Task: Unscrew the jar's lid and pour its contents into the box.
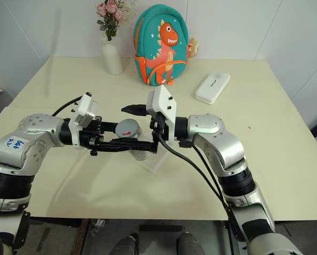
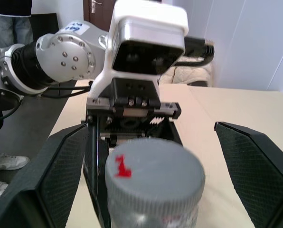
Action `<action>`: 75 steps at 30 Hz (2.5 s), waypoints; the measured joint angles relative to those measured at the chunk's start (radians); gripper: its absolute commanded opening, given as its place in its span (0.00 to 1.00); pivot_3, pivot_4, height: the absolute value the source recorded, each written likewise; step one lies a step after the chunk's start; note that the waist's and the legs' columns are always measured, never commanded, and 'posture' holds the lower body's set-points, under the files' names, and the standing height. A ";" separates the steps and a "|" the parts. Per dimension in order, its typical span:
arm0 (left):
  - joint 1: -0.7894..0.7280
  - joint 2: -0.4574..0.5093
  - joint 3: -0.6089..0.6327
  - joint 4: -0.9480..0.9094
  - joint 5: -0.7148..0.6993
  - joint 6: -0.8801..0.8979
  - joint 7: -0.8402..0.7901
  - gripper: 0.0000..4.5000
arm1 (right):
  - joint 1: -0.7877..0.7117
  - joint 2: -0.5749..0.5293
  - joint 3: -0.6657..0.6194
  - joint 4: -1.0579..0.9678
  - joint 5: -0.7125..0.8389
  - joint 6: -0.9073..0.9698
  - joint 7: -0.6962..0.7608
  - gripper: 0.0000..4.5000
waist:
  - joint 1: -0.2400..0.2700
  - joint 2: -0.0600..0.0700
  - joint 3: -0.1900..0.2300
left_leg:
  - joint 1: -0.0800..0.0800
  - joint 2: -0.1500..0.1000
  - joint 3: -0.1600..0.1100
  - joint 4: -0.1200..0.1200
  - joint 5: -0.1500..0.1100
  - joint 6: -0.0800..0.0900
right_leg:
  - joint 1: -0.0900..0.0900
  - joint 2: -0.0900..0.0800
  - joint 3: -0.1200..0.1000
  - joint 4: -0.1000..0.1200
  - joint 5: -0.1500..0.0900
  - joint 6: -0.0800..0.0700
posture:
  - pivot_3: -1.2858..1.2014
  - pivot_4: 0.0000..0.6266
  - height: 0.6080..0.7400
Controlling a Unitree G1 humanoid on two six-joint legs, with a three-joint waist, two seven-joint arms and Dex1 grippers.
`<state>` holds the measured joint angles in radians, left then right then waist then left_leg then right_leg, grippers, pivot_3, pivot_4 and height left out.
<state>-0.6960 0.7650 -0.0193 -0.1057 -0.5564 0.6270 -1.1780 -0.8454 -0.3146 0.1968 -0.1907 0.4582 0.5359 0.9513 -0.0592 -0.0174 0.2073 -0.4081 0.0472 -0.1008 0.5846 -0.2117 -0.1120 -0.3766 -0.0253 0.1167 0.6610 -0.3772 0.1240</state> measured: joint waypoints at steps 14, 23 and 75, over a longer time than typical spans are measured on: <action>-0.001 0.000 0.000 -0.006 0.013 -0.007 0.003 0.53 | -0.016 0.035 0.039 0.017 -0.041 0.009 -0.025 0.99 | 0.000 0.000 0.000 | 0.000 0.000 0.000 0.000 0.000 0.000 | 0.000 0.000 0.000 0.000 0.000 0.000 | 0.52 0.24 1.00; 0.000 -0.001 0.000 -0.034 0.013 -0.007 0.011 0.53 | -0.041 0.055 0.039 0.072 -0.073 -0.016 -0.038 0.99 | 0.000 0.000 0.000 | 0.000 0.000 0.000 0.000 0.000 0.000 | 0.000 0.000 0.000 0.000 0.000 0.000 | 0.52 0.24 1.00; 0.032 0.021 0.056 -0.025 -0.026 0.006 0.026 0.53 | -0.007 -0.039 -0.012 -0.056 0.078 0.099 -0.063 0.99 | -0.001 0.000 0.000 | 0.000 0.000 0.000 0.001 0.000 0.000 | 0.000 0.000 0.000 0.001 0.000 0.000 | 0.52 0.24 1.00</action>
<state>-0.6637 0.7857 0.0366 -0.1308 -0.5826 0.6325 -1.1524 -0.8521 -0.3533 0.1850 -0.2469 0.5365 0.6346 0.8882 -0.0603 -0.0173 0.2076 -0.4081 0.0475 -0.1008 0.5852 -0.2118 -0.1116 -0.3767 -0.0251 0.1168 0.6618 -0.3772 0.1241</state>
